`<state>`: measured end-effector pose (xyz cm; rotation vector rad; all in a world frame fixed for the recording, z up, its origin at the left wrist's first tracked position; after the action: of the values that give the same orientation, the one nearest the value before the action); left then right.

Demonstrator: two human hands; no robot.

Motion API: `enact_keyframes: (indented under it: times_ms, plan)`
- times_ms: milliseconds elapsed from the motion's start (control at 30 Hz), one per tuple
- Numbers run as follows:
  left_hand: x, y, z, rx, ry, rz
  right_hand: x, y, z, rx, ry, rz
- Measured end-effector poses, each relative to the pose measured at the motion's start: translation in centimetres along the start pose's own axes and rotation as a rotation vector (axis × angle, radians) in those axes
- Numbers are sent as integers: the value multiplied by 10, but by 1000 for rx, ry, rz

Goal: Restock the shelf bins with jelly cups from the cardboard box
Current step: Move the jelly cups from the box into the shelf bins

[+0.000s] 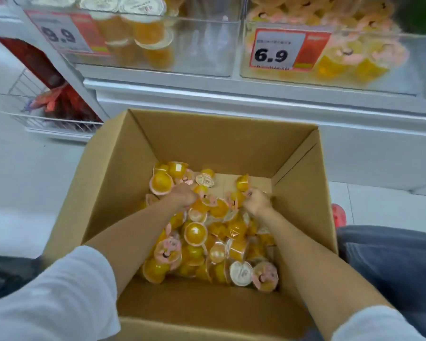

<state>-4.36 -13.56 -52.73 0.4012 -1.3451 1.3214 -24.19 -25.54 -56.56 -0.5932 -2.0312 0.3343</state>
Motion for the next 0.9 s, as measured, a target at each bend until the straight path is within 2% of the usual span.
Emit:
enact_keyframes:
  times_ms: [167, 333, 433, 533, 700, 900]
  plan:
    - [-43, 32, 3, 308, -74, -40, -48, 32, 9, -76, 62, -50]
    - [-57, 45, 5, 381, -128, -82, -49, 43, 15, -161, 39, 69]
    - [-53, 39, 8, 508, -126, -155, -44, 33, 16, -162, 54, 73]
    - [-33, 18, 23, 468, -46, -122, -27, 14, 5, -139, 19, 39]
    - [37, -34, 75, 267, 183, -68, 27, -44, -51, -46, -172, -49]
    - [144, -88, 151, 376, 467, -80, 141, -150, -130, 60, -398, 167]
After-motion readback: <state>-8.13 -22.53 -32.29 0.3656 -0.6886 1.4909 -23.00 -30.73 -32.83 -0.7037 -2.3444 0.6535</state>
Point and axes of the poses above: each hand's wrist, its own x-axis away from the middle knuckle, its own y-axis out of the palm, z = x × y, the point moved 5 cm from there along -x, towards the middle knuckle, and after that the axes turned 14 degrees about -z, right-handed, at the moved point
